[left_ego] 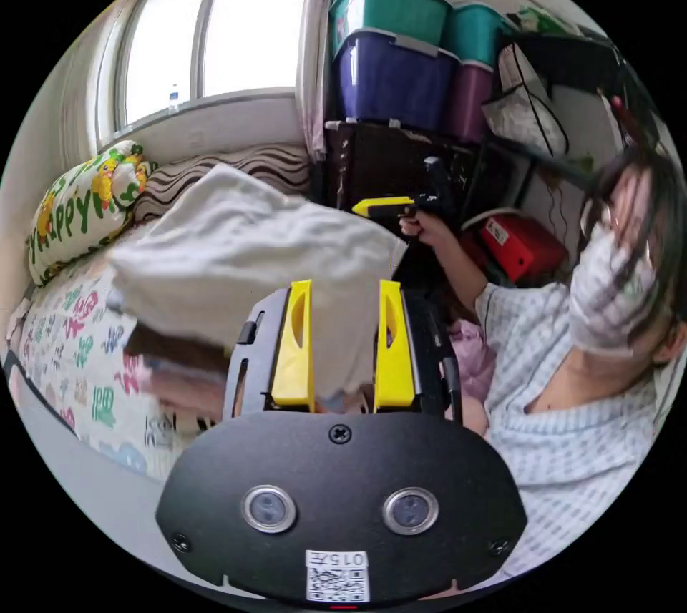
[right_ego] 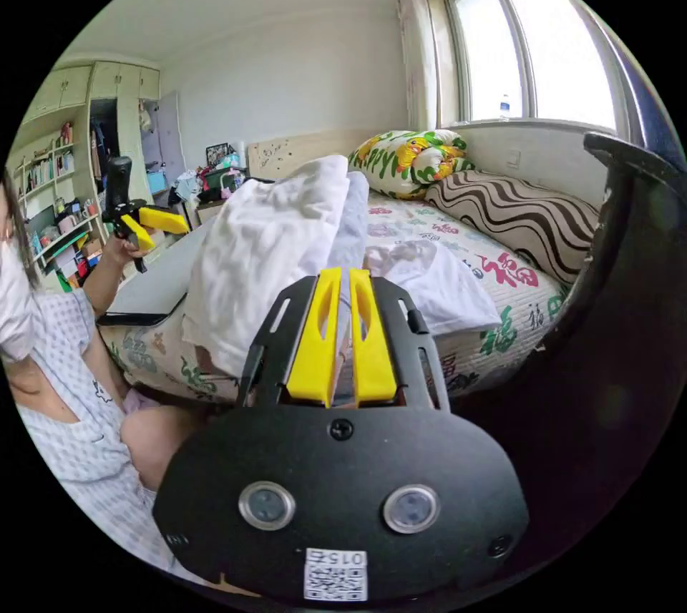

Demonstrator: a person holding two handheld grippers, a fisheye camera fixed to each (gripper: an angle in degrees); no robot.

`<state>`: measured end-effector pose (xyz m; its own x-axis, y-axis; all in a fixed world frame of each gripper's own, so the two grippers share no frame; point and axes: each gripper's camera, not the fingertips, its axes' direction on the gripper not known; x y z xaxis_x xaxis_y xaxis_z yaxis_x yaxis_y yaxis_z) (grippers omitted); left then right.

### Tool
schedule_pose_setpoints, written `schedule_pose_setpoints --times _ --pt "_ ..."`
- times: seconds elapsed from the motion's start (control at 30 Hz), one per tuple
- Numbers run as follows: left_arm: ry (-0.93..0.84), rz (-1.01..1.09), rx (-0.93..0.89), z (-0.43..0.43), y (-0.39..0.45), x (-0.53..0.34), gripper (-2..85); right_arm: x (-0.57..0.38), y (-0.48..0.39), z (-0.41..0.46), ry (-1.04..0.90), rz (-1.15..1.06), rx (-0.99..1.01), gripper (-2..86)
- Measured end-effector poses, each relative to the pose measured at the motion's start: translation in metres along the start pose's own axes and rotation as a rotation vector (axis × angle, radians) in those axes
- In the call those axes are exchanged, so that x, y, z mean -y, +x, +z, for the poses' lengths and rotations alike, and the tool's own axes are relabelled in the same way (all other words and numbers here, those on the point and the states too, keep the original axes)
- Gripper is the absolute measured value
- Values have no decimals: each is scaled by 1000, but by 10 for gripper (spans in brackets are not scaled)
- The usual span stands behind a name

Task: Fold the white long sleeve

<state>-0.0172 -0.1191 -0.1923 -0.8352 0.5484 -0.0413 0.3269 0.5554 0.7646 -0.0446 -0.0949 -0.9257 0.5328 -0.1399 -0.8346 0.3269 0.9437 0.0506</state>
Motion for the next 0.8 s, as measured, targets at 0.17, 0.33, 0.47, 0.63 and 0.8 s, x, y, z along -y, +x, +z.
schedule_pose_setpoints --times 0.17,0.33,0.47,0.63,0.8 --pt "87 -157 165 -14 10 -88 119 -55 -12 -25 73 96 279 58" --pt "13 -112 169 34 15 -82 143 -18 -43 -8 -41 37 326 54" --pt "-2 -97 285 59 20 -81 107 5 -99 -2 -53 -101 347 8" --pt "104 -196 101 23 0 -98 34 22 -139 -18 61 -101 380 -3" --pt "381 -246 128 -80 2 -130 18 41 -175 -48 380 -78 633 -5"
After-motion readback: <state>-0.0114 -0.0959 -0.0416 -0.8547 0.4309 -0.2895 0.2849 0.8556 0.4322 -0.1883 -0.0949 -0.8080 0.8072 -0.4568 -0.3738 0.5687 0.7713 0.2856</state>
